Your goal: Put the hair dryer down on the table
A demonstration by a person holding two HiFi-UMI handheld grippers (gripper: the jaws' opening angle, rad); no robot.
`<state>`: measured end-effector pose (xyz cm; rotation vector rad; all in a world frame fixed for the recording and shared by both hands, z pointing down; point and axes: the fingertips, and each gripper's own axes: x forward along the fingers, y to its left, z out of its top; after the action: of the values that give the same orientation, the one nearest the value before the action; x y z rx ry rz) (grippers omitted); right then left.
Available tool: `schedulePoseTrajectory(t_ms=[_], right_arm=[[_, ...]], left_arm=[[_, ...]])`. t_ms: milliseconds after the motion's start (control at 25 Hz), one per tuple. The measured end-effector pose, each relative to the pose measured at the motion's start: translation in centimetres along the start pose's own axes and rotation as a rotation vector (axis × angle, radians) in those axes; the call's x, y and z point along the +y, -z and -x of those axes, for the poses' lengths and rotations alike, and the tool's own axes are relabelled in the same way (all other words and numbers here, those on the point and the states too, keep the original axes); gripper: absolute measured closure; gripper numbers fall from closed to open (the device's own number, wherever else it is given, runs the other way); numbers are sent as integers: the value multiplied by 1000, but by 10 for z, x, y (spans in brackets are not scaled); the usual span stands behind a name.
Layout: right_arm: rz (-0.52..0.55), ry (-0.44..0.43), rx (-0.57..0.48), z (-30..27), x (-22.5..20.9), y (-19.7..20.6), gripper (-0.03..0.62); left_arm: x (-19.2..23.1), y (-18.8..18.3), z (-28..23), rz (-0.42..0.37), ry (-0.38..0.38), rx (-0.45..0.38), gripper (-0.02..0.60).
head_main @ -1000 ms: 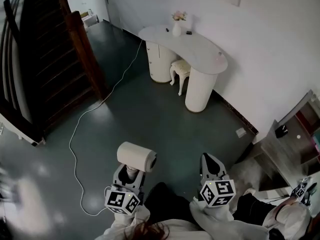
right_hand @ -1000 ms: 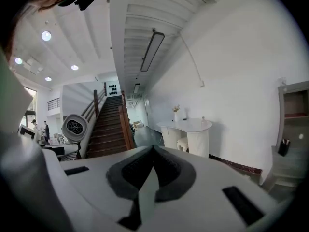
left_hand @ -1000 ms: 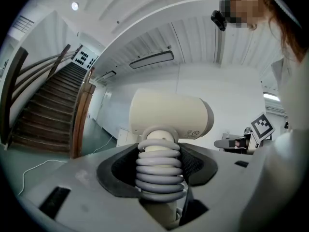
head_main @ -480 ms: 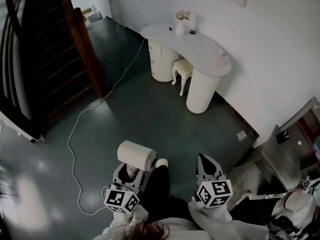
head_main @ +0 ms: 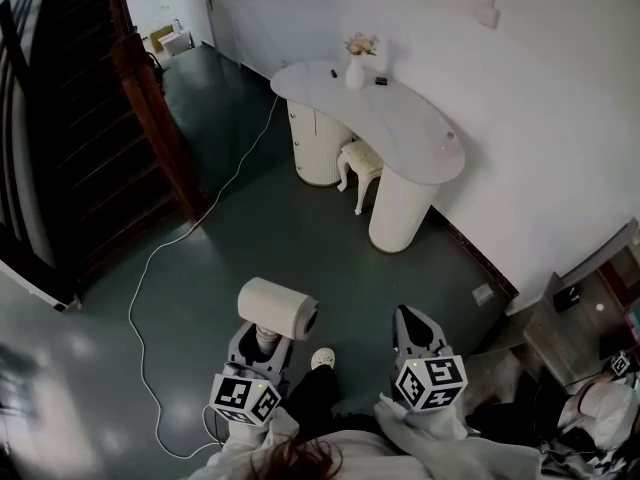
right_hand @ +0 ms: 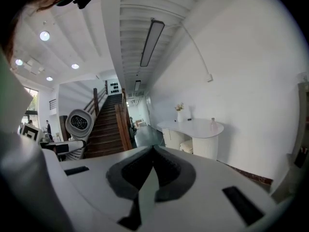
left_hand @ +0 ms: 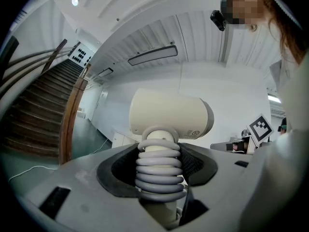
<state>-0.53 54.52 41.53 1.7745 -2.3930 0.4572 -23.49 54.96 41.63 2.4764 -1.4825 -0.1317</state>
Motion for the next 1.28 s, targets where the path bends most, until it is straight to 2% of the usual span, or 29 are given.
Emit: schedulePoseTrajectory(t_ms=[280,600,920,1280], right_arm=[[-4,3,-7,-78,-13,-32,545],[-17,16,-1,-141,-17,-45,545],[-42,52,15,-165,-22,-41,545],[-24,23,59,-186,-18,-41,545]], left_arm=[[39,-21,-74,-13,31,6,347],[83,-31,-126,-15,55,10,347],[104,-31,-148,-7,70,15,347],[124,-25,-141,26,9,29,347]])
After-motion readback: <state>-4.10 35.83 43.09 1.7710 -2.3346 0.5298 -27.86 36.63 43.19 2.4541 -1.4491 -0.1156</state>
